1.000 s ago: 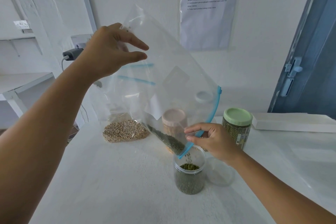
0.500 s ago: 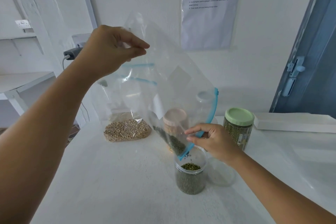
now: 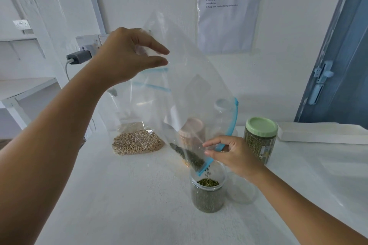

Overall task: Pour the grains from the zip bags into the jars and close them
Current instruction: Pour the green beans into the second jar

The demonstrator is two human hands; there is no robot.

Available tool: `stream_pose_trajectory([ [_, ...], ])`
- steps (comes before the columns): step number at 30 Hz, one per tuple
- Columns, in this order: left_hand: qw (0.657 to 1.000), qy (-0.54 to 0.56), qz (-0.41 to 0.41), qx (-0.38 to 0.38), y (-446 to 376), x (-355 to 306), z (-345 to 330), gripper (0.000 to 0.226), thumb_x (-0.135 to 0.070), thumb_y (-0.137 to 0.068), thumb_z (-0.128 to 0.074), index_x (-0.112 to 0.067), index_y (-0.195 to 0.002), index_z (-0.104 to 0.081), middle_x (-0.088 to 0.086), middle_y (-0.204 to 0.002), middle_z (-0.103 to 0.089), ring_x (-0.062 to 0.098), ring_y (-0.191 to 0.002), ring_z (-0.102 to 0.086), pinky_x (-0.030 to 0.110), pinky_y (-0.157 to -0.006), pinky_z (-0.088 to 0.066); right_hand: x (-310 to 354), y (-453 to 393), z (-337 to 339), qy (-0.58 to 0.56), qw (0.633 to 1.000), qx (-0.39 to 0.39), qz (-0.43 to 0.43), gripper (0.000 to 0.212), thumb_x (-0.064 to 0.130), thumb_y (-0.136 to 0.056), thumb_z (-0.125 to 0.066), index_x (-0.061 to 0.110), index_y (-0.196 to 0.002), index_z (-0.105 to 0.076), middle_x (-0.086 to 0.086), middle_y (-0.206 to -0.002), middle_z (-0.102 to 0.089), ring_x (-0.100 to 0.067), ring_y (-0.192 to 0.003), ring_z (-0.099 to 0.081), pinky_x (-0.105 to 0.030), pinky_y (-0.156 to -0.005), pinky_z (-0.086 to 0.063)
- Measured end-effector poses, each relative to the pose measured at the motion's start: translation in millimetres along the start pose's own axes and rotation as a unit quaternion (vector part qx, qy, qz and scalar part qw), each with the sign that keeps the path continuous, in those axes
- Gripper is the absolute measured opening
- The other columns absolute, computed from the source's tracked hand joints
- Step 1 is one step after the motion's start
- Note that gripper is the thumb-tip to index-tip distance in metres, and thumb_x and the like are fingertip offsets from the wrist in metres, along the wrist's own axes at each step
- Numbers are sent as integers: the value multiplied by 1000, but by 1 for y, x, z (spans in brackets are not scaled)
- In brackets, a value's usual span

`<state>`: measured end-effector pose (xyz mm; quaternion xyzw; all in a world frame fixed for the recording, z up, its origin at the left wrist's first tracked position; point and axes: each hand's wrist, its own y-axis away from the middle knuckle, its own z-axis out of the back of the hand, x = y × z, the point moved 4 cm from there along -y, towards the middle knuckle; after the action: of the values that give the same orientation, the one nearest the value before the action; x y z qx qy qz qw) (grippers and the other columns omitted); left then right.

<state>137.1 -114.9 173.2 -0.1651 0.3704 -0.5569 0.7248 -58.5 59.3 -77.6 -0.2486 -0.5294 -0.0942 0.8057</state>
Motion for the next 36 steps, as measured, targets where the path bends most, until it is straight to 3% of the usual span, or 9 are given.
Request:
stream_pose_trajectory([
  [3, 1000, 1, -2, 17, 2, -1, -3, 36, -46, -72, -88, -32, -104, -81, -4, -100, -72, 17, -85, -68, 29, -85, -53, 0, 3, -1, 2, 1000, 18, -12, 18, 14, -84, -86, 25, -99, -84, 2, -93, -78, -12, -90, -73, -20, -79, -58],
  [8, 1000, -4, -6, 17, 1, -2, -3, 42, -48, -67, -90, -33, -105, -80, -3, -101, -72, 16, -87, -69, 29, -87, -53, -1, 2, 0, -14, 1000, 12, -10, 21, 14, -82, -88, 26, -99, -84, -2, -94, -78, -21, -93, -74, -33, -85, -63],
  [14, 1000, -9, -11, 12, -1, -4, -1, 39, -43, -68, -92, -33, -104, -80, -5, -95, -70, 15, -85, -68, 26, -84, -51, -2, 1, 1, -7, 1000, 6, -3, 22, 11, -85, -85, 29, -98, -84, 6, -94, -77, -16, -90, -73, -37, -88, -63],
  [21, 999, -28, -35, 4, -4, -9, -2, 34, -45, -75, -87, -34, -106, -79, -13, -97, -67, 16, -85, -66, 32, -86, -52, -3, 1, 1, -14, 1000, 1, -6, 24, 12, -86, -85, 32, -97, -83, 3, -95, -77, -20, -91, -73, -46, -89, -62],
  [24, 999, -29, -40, 0, -5, -10, -3, 32, -45, -77, -86, -35, -106, -78, -13, -98, -67, 16, -86, -66, 30, -86, -52, -5, 0, 1, -10, 1000, -6, -6, 20, 12, -86, -85, 26, -100, -83, 4, -96, -78, -19, -91, -74, -42, -87, -63],
  [28, 998, -35, -44, -3, -6, -9, -4, 31, -44, -78, -86, -35, -107, -78, -18, -97, -65, 14, -85, -65, 23, -84, -50, -5, 2, 4, -11, 1000, -23, 1, 20, 7, -86, -84, 21, -99, -82, 9, -95, -79, -2, -74, -70, -18, -71, -58],
  [30, 998, -36, -46, -1, -7, -9, -5, 33, -44, -78, -86, -32, -108, -79, -13, -99, -66, 15, -86, -65, 28, -85, -51, -4, 2, 3, 5, 1000, -9, 3, 21, 7, -87, -82, 23, -100, -82, 12, -96, -79, -5, -85, -73, -22, -79, -60],
  [33, 998, -30, -48, -10, -7, -10, -5, 32, -44, -78, -86, -31, -107, -80, -9, -102, -67, 18, -87, -66, 32, -87, -53, -5, 3, 3, -4, 1000, -20, -1, 24, 7, -90, -80, 28, -101, -82, 10, -99, -78, -5, -78, -71, -23, -75, -58],
  [36, 998, -31, -51, -7, -8, -12, -4, 32, -45, -79, -86, -31, -107, -80, -9, -101, -68, 18, -87, -66, 35, -87, -54, -4, 4, 0, -8, 1000, 2, -7, 23, 8, -89, -82, 28, -100, -82, 10, -94, -79, -9, -88, -74, -26, -84, -60],
])
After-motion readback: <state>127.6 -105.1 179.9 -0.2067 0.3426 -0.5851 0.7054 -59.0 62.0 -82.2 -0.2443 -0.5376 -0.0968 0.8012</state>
